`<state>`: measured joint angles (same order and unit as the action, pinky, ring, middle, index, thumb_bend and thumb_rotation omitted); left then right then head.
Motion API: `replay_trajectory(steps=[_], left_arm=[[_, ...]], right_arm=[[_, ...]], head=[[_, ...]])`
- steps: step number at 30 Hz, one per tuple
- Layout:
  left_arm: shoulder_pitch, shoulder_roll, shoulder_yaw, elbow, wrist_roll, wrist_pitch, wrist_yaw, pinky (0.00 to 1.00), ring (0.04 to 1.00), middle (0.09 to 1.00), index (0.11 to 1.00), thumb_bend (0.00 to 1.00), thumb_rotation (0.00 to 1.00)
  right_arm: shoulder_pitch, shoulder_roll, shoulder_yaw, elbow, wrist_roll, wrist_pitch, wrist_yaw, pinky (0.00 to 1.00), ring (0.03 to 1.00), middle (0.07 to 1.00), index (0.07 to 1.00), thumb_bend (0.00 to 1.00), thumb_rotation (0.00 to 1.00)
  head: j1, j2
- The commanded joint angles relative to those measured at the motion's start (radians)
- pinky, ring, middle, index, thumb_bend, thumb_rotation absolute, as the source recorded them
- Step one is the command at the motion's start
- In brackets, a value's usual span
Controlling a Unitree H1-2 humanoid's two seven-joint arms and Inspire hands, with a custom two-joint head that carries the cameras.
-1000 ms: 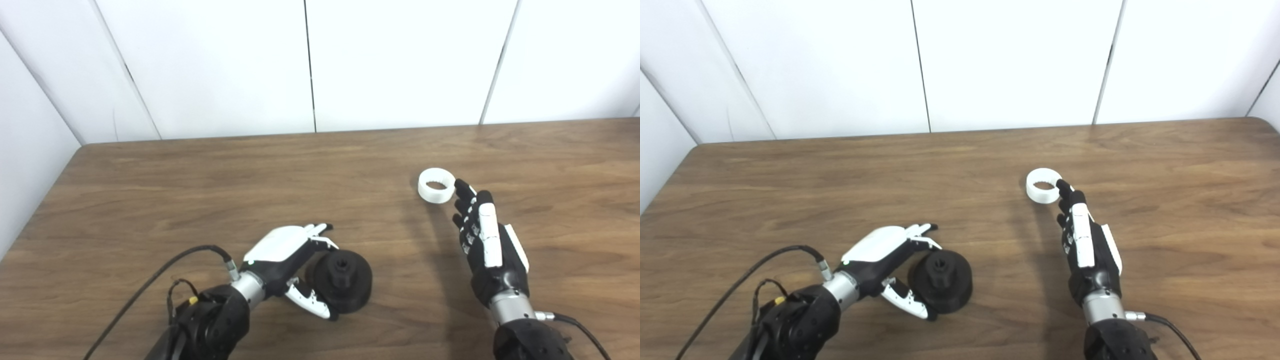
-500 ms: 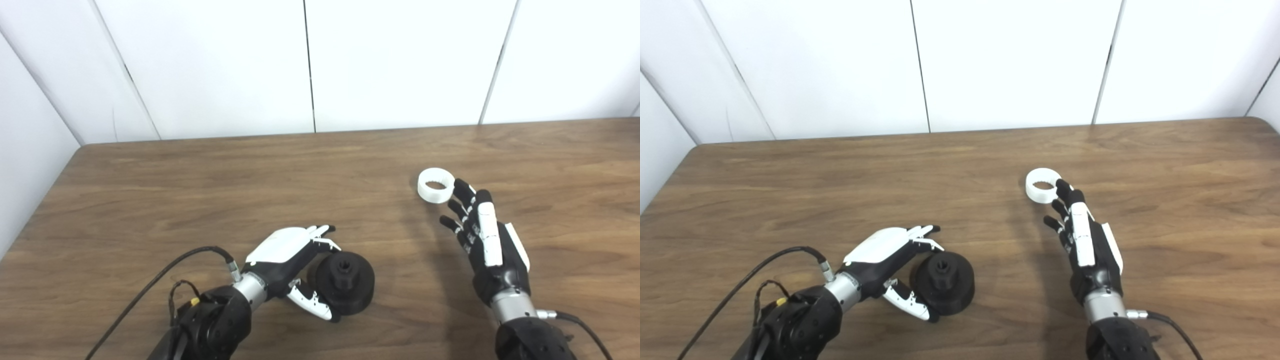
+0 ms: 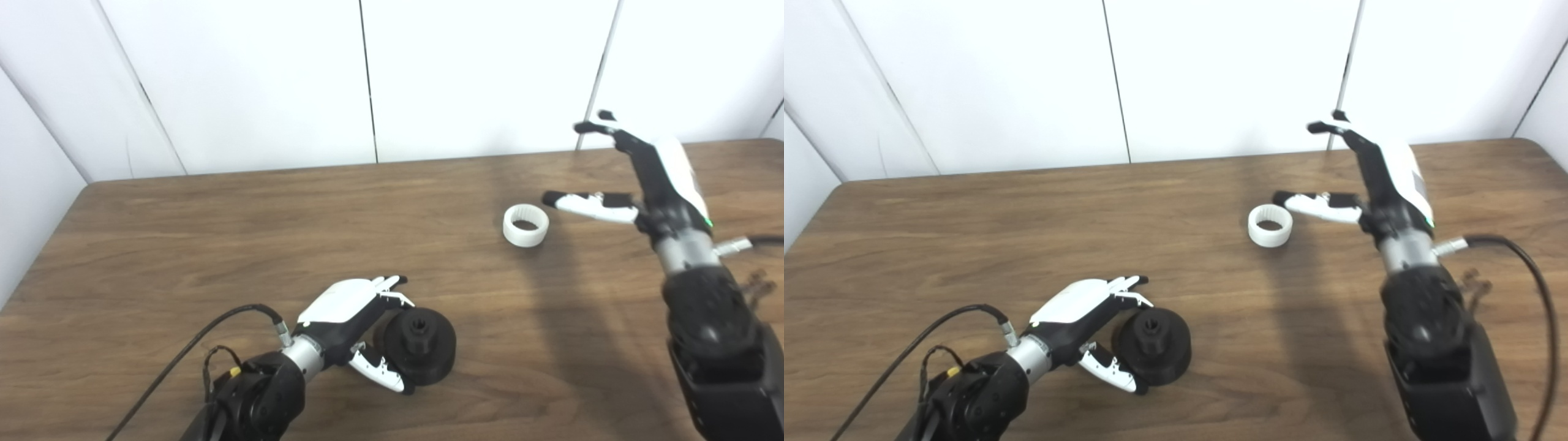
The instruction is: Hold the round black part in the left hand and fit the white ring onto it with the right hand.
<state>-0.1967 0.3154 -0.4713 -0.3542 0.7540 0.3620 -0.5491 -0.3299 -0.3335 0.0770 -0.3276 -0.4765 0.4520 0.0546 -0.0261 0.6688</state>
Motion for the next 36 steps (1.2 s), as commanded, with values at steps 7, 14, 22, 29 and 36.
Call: replay_trajectory(steps=[7,14,22,29,36], left_arm=[[-0.019,0.003,0.003,-0.007,0.018,-0.039,0.006,1.00,1.000,1.000,0.711,0.93,0.27],[-0.016,-0.004,0.004,-0.007,0.027,-0.037,0.004,1.00,1.000,1.000,0.709,0.93,0.26],[-0.016,-0.002,0.007,-0.002,0.026,-0.048,0.010,1.00,1.000,1.000,0.710,0.93,0.27],[-0.022,-0.001,0.009,-0.001,0.026,-0.045,0.003,1.00,1.000,1.000,0.714,0.93,0.27],[-0.026,0.000,0.012,0.001,0.026,-0.047,0.004,1.00,1.000,1.000,0.713,0.93,0.26]], right_arm=[[-0.149,-0.037,0.029,0.175,-0.021,-0.041,0.048,0.85,0.945,0.913,0.671,0.89,0.25],[-0.230,-0.069,0.093,0.307,-0.062,-0.048,0.082,0.88,0.962,0.914,0.663,0.90,0.26],[-0.286,-0.092,0.110,0.423,-0.065,-0.079,0.097,0.89,0.974,0.925,0.672,0.89,0.27],[-0.302,-0.111,0.120,0.470,-0.062,-0.088,0.122,0.93,0.989,0.933,0.676,0.90,0.30],[-0.305,-0.133,0.144,0.488,-0.062,-0.092,0.162,1.00,1.000,0.949,0.694,0.91,0.35]], head=[[0.001,0.002],[0.005,0.002],[0.002,-0.002],[0.000,-0.006],[-0.001,-0.005]])
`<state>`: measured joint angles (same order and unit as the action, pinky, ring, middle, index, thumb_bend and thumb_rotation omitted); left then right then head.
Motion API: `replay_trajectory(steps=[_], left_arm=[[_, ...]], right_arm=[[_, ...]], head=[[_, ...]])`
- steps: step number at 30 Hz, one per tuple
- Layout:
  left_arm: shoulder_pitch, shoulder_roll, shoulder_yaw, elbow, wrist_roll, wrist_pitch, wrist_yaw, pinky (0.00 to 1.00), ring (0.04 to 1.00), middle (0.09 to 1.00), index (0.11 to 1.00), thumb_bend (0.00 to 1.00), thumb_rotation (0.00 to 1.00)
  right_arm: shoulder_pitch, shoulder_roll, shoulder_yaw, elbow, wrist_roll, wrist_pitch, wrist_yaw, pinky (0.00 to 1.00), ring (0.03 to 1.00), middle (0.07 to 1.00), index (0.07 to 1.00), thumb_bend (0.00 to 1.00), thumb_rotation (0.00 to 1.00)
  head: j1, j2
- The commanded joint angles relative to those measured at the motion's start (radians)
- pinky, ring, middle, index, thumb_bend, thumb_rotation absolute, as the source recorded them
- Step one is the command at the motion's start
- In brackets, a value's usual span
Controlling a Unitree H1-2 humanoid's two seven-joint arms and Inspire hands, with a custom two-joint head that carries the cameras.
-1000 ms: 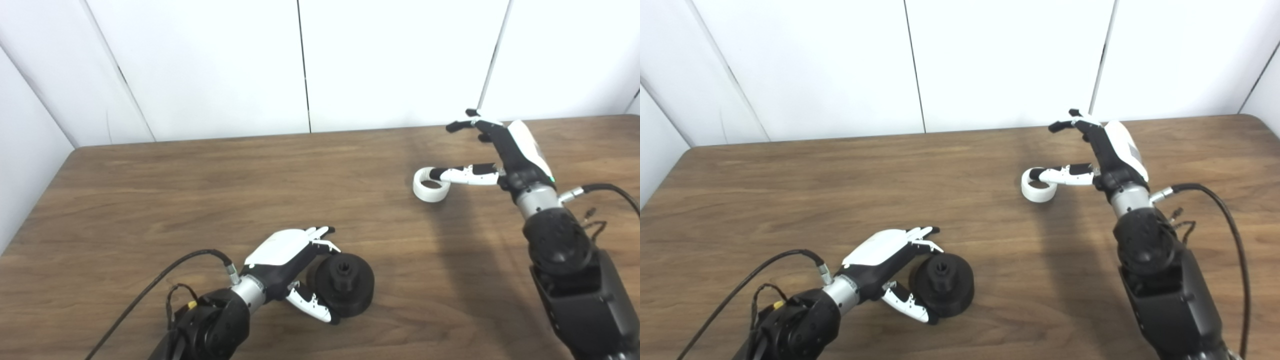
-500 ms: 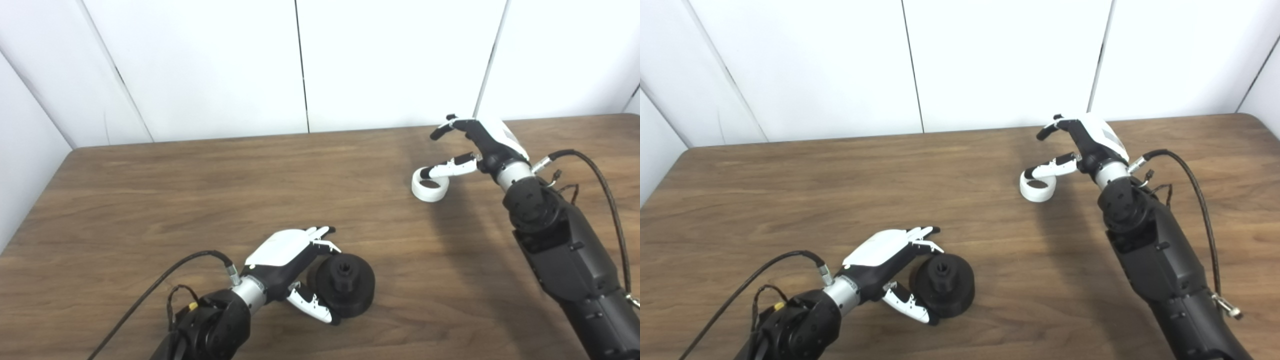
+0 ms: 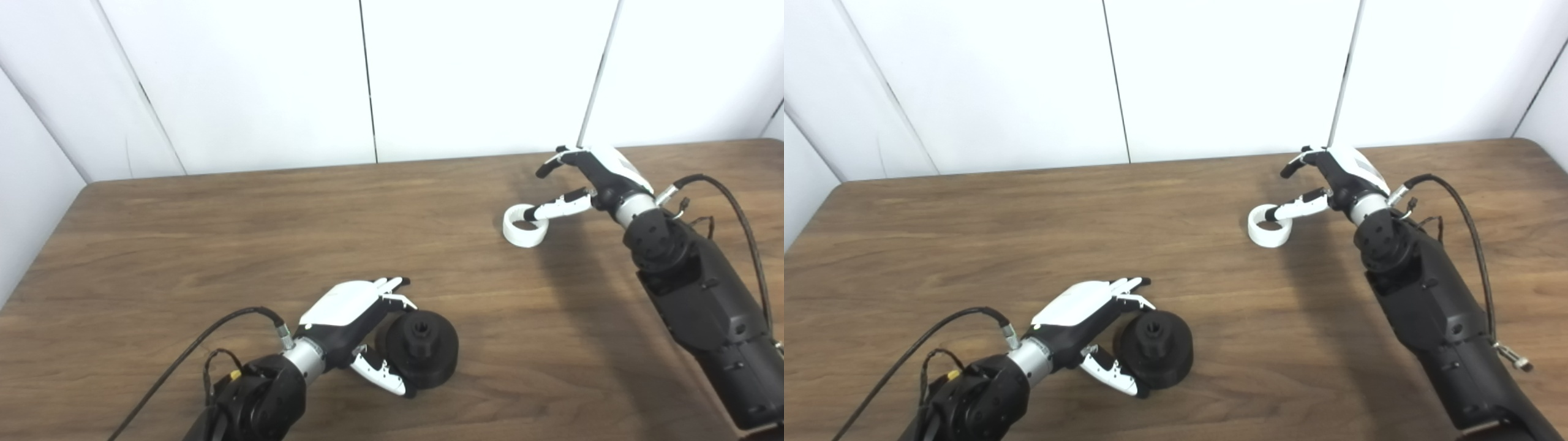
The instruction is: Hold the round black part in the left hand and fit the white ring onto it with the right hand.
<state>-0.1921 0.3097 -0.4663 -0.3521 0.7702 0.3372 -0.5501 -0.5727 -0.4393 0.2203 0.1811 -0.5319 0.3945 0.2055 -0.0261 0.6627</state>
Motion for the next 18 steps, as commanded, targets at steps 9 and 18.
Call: replay_trajectory(steps=[9,18], left_arm=[[-0.031,0.004,0.009,-0.004,0.010,-0.020,0.002,1.00,1.000,1.000,0.712,0.93,0.27],[-0.032,-0.002,0.020,0.001,0.000,-0.018,0.008,1.00,1.000,1.000,0.710,0.93,0.25]], right_arm=[[-0.049,-0.052,0.029,-0.075,-0.011,-0.011,0.096,1.00,1.000,0.949,0.701,0.91,0.38],[-0.038,-0.039,0.047,-0.067,-0.011,-0.021,0.106,1.00,1.000,0.946,0.703,0.92,0.35]], head=[[-0.001,0.001],[0.000,0.002]])
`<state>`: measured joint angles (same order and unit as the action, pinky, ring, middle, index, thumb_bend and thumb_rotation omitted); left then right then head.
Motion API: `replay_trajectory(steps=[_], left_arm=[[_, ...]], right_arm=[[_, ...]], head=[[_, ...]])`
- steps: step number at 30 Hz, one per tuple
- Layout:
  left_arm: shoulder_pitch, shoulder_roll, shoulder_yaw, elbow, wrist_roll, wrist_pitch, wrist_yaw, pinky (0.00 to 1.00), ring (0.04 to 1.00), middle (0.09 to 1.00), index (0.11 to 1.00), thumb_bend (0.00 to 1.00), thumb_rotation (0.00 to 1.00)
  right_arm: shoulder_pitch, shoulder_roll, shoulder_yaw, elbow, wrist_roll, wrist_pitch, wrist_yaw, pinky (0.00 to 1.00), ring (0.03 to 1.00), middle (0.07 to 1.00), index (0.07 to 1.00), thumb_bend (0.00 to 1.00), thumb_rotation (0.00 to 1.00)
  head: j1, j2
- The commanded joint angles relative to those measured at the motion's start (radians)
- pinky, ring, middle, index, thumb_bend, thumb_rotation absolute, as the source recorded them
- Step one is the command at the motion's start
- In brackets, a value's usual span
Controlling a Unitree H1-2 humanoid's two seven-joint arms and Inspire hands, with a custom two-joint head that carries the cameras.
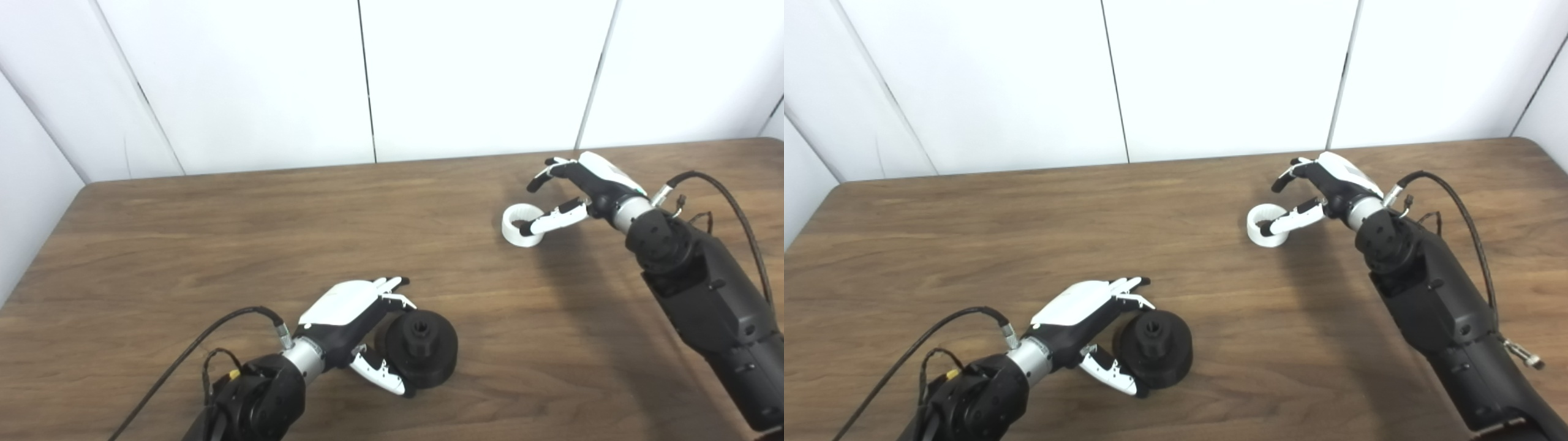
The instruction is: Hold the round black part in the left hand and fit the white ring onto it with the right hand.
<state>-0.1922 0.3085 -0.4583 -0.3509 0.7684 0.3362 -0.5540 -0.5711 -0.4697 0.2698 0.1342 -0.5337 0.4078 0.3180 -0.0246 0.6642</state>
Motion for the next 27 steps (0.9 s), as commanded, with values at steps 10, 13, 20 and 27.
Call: replay_trajectory(steps=[10,13,20,27], left_arm=[[-0.032,0.000,0.011,0.000,0.008,-0.021,0.008,1.00,1.000,1.000,0.710,0.93,0.25],[-0.033,-0.001,0.010,-0.001,0.010,-0.018,0.006,1.00,1.000,1.000,0.710,0.93,0.25],[-0.026,-0.004,0.015,-0.008,0.010,-0.017,0.011,0.99,1.000,1.000,0.706,0.93,0.24],[-0.023,0.001,0.014,-0.011,0.009,-0.022,0.009,1.00,1.000,1.000,0.708,0.93,0.26]], right_arm=[[-0.030,0.011,0.012,0.008,-0.013,-0.045,-0.016,1.00,1.000,0.950,0.706,0.92,0.35],[-0.032,0.014,0.017,0.016,-0.016,-0.047,-0.017,1.00,1.000,0.955,0.709,0.91,0.36],[-0.039,0.021,0.017,0.037,-0.013,-0.066,-0.030,1.00,1.000,0.954,0.705,0.92,0.37],[-0.045,0.026,0.009,0.053,-0.006,-0.070,-0.038,1.00,1.000,0.959,0.708,0.91,0.36]], head=[[-0.002,-0.002],[-0.001,-0.002],[0.000,-0.001],[0.002,-0.003]])
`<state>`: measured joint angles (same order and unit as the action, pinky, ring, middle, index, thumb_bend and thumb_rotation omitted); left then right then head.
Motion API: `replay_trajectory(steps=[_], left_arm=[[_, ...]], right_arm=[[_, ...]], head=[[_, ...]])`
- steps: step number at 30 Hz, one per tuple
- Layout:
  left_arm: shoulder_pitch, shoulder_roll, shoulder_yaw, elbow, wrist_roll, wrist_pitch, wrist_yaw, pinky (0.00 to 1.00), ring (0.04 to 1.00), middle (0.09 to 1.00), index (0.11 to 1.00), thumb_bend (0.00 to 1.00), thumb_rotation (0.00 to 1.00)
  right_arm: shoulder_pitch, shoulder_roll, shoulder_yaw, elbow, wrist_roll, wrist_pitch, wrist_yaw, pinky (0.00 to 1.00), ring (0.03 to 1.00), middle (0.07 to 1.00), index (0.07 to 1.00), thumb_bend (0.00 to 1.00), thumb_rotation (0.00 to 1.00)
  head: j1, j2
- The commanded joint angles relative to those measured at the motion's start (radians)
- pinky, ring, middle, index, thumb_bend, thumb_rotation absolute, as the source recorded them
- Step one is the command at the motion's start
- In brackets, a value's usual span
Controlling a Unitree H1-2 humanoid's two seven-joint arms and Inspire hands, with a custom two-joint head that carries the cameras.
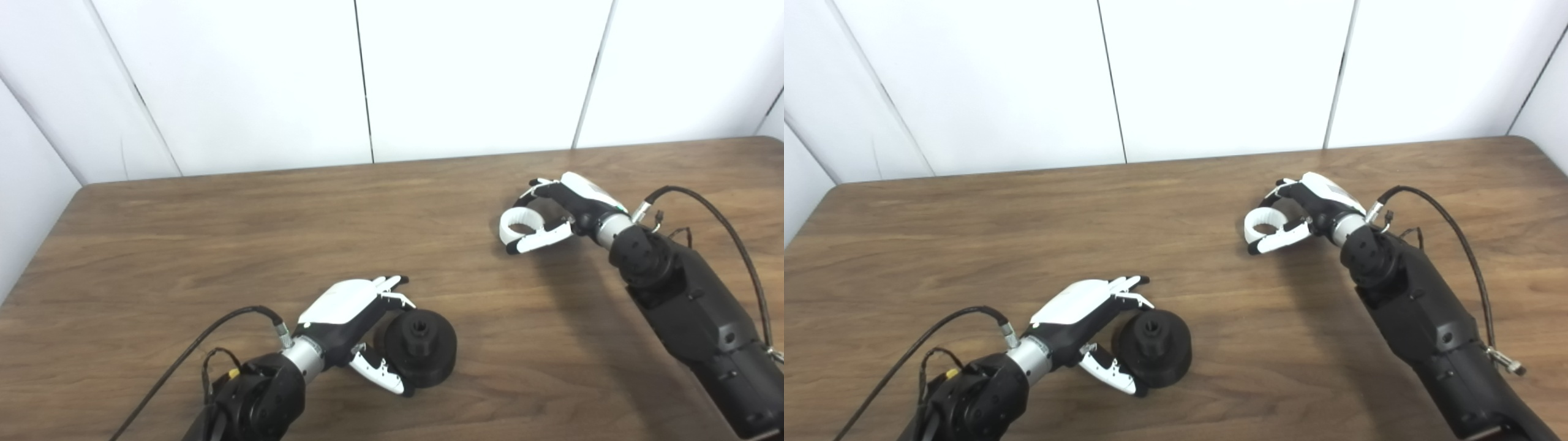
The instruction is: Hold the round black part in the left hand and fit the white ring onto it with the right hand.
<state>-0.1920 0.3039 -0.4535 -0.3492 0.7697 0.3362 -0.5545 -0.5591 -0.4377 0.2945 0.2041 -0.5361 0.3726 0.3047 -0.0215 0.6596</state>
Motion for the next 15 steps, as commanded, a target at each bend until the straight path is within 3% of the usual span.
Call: replay_trajectory(steps=[1,15], left_arm=[[-0.023,0.006,0.009,-0.013,0.007,-0.021,0.009,1.00,1.000,1.000,0.708,0.93,0.26],[-0.024,0.004,0.012,-0.023,0.005,-0.015,0.003,1.00,1.000,1.000,0.705,0.93,0.26]], right_arm=[[-0.058,-0.005,-0.017,-0.015,-0.003,-0.035,-0.026,1.00,1.000,0.959,0.708,0.91,0.36],[-0.053,-0.005,-0.027,-0.012,-0.005,-0.045,-0.050,0.98,1.000,0.942,0.685,0.87,0.31]], head=[[-0.001,0.001],[-0.003,0.003]])
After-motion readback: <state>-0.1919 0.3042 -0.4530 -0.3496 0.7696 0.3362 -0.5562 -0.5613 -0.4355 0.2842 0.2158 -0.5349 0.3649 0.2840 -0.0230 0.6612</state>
